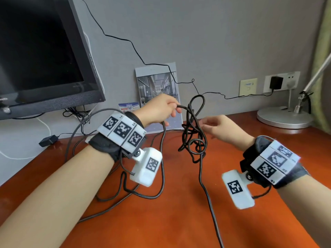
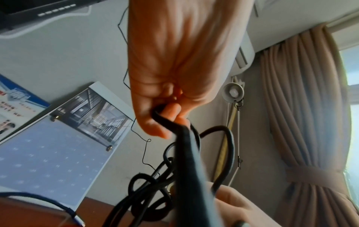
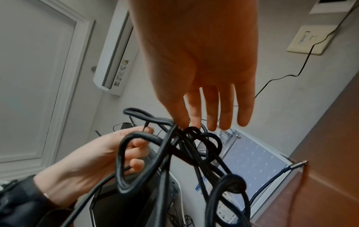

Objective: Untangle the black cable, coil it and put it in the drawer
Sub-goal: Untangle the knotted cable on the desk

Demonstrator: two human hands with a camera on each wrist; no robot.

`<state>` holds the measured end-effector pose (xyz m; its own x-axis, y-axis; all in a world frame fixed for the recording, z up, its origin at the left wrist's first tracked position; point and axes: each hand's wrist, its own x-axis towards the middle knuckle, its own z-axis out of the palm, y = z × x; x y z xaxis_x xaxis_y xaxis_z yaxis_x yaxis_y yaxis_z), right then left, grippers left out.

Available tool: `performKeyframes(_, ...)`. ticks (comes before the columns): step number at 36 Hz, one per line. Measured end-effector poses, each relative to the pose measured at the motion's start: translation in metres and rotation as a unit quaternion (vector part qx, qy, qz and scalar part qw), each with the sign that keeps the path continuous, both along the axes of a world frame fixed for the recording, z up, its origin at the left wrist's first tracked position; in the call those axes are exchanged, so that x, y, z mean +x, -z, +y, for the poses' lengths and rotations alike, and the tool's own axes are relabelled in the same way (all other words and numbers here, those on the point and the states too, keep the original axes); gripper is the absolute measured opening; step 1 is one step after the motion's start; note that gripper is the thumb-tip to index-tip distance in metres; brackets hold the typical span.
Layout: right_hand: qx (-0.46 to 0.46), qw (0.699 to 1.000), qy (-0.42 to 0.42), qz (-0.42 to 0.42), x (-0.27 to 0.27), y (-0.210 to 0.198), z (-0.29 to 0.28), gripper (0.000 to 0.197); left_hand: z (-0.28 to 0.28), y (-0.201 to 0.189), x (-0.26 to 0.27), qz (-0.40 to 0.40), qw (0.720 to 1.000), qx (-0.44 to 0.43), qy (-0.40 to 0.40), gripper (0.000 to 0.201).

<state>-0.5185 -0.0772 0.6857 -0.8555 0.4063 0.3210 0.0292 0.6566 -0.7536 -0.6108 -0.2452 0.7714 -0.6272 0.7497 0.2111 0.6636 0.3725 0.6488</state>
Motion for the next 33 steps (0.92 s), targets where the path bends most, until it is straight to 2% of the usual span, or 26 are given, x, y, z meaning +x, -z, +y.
performKeyframes(4, -0.055, 0.997, -0.038, 0.031, -0.006, -0.001, -0.01, 0.009, -0.002, 0.008, -0.005, -0.054, 0.998, 0.035, -0.005, 0.032)
performKeyframes(7, 0.0, 0.999, -0.007, 0.035, -0.012, -0.003, -0.014, 0.014, -0.002, 0.013, -0.011, -0.064, 0.997, 0.043, -0.018, 0.026)
performKeyframes(8, 0.046, 0.998, 0.015, 0.034, -0.013, -0.005, -0.016, 0.015, -0.002, 0.015, -0.015, -0.049, 0.998, 0.044, -0.024, 0.026)
performKeyframes(10, 0.125, 0.99, 0.044, 0.04, -0.014, -0.008, -0.02, 0.011, -0.003, 0.019, -0.021, 0.026, 0.999, 0.041, -0.003, 0.038)
performKeyframes(12, 0.17, 0.984, 0.051, 0.036, -0.014, -0.008, -0.024, 0.008, -0.005, 0.02, -0.021, 0.09, 0.994, -0.014, 0.057, 0.052)
performKeyframes(13, 0.179, 0.982, 0.051, 0.034, -0.014, -0.006, -0.025, 0.006, -0.007, 0.02, -0.018, 0.109, 0.989, -0.055, 0.086, 0.053)
performKeyframes(15, 0.178, 0.983, 0.037, 0.032, -0.015, -0.003, -0.023, 0.011, -0.008, 0.023, -0.019, 0.147, 0.976, -0.118, 0.108, 0.037)
performKeyframes(17, 0.166, 0.985, 0.013, 0.039, -0.014, -0.001, -0.018, 0.021, -0.01, 0.026, -0.022, 0.16, 0.972, -0.14, 0.096, 0.024)
performKeyframes(19, 0.098, 0.994, -0.006, 0.054, -0.012, -0.002, -0.013, 0.019, -0.016, 0.03, -0.03, 0.142, 0.978, -0.131, 0.078, 0.025)
performKeyframes(21, -0.052, 0.995, -0.028, 0.08, -0.01, -0.004, -0.009, 0.022, -0.024, 0.033, -0.037, 0.124, 0.982, -0.133, 0.059, 0.03)
performKeyframes(23, -0.182, 0.976, -0.06, 0.106, -0.009, -0.005, -0.004, 0.023, -0.03, 0.038, -0.042, 0.095, 0.981, -0.158, 0.055, 0.034)
performKeyframes(25, -0.244, 0.957, -0.113, 0.106, -0.01, -0.006, 0.0, 0.01, -0.032, 0.045, -0.046, 0.072, 0.981, -0.172, 0.048, 0.038)
performKeyframes(27, -0.242, 0.951, -0.18, 0.067, -0.011, -0.009, 0.001, 0.009, -0.032, 0.05, -0.045, 0.054, 0.982, -0.181, 0.028, 0.038)
performKeyframes(29, -0.144, 0.967, -0.207, 0.017, -0.009, -0.014, -0.003, 0.023, -0.03, 0.053, -0.041, 0.012, 0.985, -0.174, 0.013, 0.032)
performKeyframes(31, -0.06, 0.979, -0.193, -0.028, -0.01, -0.019, -0.009, 0.031, -0.028, 0.056, -0.035, -0.03, 0.984, -0.177, 0.003, 0.024)
performKeyframes(33, -0.059, 0.982, -0.178, -0.028, -0.016, -0.02, -0.015, 0.036, -0.025, 0.058, -0.029, -0.053, 0.977, -0.209, -0.002, 0.018)
